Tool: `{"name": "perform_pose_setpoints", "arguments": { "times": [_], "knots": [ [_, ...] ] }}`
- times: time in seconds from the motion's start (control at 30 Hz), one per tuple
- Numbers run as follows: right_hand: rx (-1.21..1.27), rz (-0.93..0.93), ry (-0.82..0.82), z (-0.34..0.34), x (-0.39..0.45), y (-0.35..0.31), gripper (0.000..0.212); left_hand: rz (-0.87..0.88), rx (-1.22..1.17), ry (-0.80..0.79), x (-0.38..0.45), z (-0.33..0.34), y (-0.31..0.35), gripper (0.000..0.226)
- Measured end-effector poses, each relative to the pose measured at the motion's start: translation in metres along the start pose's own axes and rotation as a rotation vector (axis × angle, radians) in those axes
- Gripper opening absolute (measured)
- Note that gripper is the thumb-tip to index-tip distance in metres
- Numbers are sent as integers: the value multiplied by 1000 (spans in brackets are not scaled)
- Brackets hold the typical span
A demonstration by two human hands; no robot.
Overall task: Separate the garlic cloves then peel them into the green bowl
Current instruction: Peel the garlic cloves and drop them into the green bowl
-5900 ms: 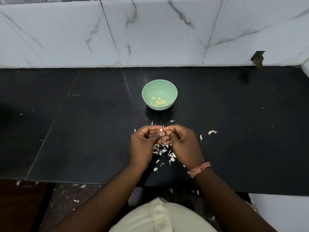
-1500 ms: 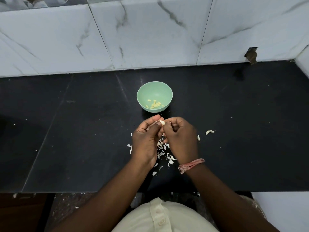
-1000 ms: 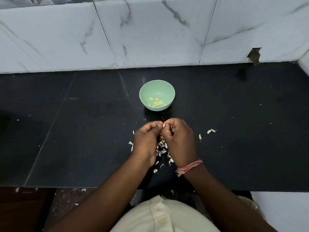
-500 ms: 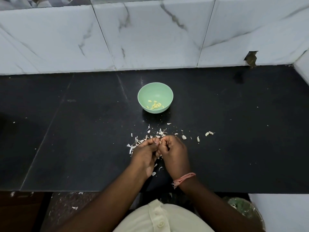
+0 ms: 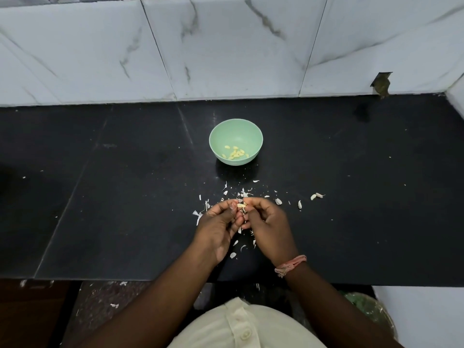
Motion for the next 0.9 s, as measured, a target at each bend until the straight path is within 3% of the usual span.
{"name": "perform_pose_setpoints", "arguments": {
  "times": [0.27,0.37,0.47,0.63,0.77,0.9],
  "knots": [
    [45,-5,-28,-3,3,-10,6,68,5,-92,1,8,3,16],
    [-26,9,-24,-3,4,-8,8,91,27,-106,0,10,5,16],
    [-93,9,-13,-2,6,-6,16,185,133,-111,-2,12,12,18],
    [-8,14,-13,-6,7,-6,6,351,341,-124,-2,13,28,19],
    [9,8,-22,-7,6,-6,7,310,376,-211,-2,21,27,23],
    [-48,-12,-1,-8,5,-6,7,230,327,-198,2,15,20,18]
  ]
}}
Point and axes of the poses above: each hand's wrist, its own x-axis towards the middle knuckle, its own z-axis out of the palm, y = z × x, the point moved 10 cm from there along x, towards the middle knuckle, and after that the axes turned 12 degrees about z, right-handed, at the moved point
